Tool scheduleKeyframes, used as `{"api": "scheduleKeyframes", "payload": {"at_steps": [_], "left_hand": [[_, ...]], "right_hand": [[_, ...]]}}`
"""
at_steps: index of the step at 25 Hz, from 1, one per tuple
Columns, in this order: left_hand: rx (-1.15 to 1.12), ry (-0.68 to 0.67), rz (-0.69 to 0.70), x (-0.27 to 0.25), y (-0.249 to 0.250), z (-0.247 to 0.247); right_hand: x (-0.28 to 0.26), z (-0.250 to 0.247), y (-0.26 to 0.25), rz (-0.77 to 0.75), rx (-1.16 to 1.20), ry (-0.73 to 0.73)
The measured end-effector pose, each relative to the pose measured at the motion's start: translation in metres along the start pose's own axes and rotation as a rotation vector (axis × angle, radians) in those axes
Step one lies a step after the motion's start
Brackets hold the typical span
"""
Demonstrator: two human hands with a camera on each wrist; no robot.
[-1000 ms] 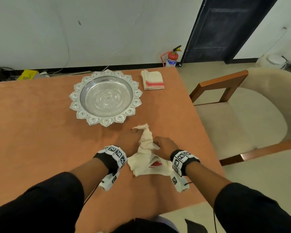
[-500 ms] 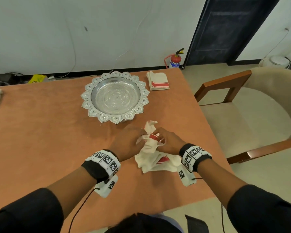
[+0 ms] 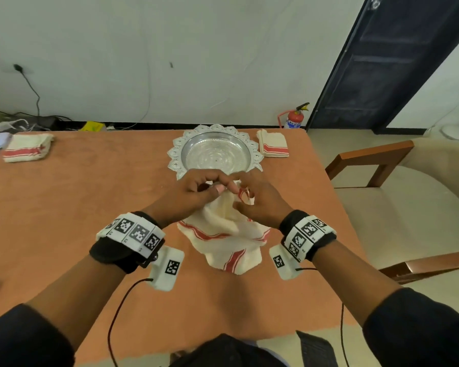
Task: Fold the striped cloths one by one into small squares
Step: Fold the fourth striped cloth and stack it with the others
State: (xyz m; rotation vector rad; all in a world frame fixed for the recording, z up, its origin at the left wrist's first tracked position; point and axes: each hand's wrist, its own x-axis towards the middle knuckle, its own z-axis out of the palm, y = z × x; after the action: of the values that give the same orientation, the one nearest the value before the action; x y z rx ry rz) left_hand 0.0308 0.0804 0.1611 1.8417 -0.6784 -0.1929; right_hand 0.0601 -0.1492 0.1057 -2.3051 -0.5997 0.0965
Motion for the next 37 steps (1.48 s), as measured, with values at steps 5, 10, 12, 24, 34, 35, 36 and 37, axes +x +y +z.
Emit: {"api": "scheduleKeyframes", "payload": {"at_steps": [5, 10, 12, 24, 34, 35, 36, 37], "left_hand": [[-0.086, 0.056, -0.033, -0.041, 0.02, -0.055], [0.173, 0.141, -0.227, -0.106, 0.001, -0.116], [0.335, 0.171, -0.296, -0.13, -0.01, -0.139], [0.884, 0.495, -0.558, -0.205, -0.018, -0.269], [1.174, 0.801, -0.594, -0.178, -0.007, -0.335], [1.154, 0.863, -0.557, -0.175, -0.005, -0.339], [1.113, 0.936, -0.524, -0.173, -0.004, -0.342], [1.062, 1.014, -0.495, -0.171, -0.002, -0.344]], "right_hand": [[0.024, 0.019, -0.02, -0.082, -0.083, -0.004], [0.043, 0.023, -0.057, -0.066, 0.122, -0.074], [0.052, 0.029, -0.075, -0.093, 0.183, -0.045], [0.157, 0.054, -0.153, -0.212, -0.018, 0.102], [0.245, 0.04, -0.173, -0.125, -0.145, 0.312], [0.25, 0.036, -0.177, -0.123, -0.134, 0.35], [0.252, 0.031, -0.18, -0.124, -0.126, 0.387], [0.255, 0.027, -0.184, -0.126, -0.121, 0.42]]}}
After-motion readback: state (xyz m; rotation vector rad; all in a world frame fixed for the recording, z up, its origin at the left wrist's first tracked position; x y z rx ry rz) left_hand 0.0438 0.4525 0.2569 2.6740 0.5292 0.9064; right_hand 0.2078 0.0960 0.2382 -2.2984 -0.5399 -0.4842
